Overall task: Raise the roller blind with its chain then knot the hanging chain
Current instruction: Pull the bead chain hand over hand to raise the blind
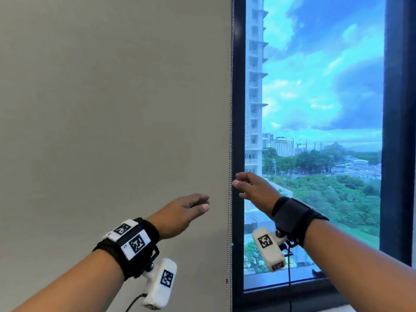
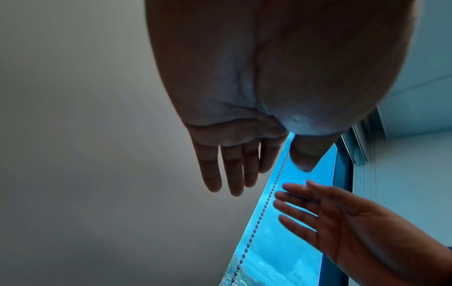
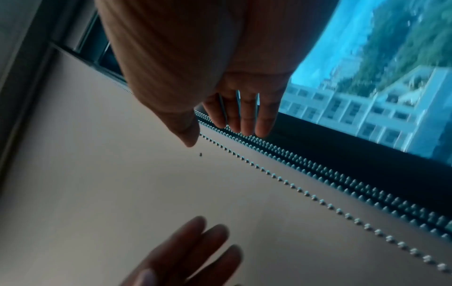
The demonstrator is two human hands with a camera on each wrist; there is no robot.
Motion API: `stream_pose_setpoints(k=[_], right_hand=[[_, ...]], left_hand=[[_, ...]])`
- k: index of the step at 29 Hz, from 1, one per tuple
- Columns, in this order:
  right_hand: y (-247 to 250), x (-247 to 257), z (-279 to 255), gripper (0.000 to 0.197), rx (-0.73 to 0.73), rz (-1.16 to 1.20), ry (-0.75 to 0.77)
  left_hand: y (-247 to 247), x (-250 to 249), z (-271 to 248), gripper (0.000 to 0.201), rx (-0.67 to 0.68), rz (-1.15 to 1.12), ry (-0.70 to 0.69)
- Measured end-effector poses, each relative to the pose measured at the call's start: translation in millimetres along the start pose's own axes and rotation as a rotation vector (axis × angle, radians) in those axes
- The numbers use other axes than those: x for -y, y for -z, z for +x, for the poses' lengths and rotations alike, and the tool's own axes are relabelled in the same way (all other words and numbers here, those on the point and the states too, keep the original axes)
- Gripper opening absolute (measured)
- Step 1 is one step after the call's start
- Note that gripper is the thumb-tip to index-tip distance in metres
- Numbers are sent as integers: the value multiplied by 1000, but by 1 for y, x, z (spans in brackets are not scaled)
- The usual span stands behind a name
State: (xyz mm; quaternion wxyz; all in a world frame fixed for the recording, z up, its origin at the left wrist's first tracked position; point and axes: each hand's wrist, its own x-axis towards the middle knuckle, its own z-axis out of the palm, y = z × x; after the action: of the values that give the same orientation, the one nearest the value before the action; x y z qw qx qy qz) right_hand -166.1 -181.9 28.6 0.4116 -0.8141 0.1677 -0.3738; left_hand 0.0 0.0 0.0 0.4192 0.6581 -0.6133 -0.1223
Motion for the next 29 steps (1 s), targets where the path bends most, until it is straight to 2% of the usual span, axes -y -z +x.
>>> stream_pose_setpoints(k=[2, 3, 8, 14, 20, 25, 29], right_hand=[[-2, -7, 14, 19, 60, 223, 4], [-4, -8, 20, 18, 74, 321, 24], [-6, -3, 41, 41, 106, 698, -3], [-3, -5, 31, 53, -44, 759, 37], [-11, 12, -5, 52, 13, 859, 90], [-15, 21, -24, 54, 35, 871, 77], [-7, 15, -27, 55, 55, 800, 5]], left_hand=[[-17, 2, 15, 42, -18, -94, 30], [-25, 4, 23, 41, -24, -107, 29], [-51, 21, 54, 40, -31, -167, 65], [-49, 3, 71, 36, -65, -315, 90], [-47, -45, 76, 48, -4, -453, -108], [-50, -90, 71, 52, -112, -430, -176], [-52, -124, 75, 46, -225, -568, -222]])
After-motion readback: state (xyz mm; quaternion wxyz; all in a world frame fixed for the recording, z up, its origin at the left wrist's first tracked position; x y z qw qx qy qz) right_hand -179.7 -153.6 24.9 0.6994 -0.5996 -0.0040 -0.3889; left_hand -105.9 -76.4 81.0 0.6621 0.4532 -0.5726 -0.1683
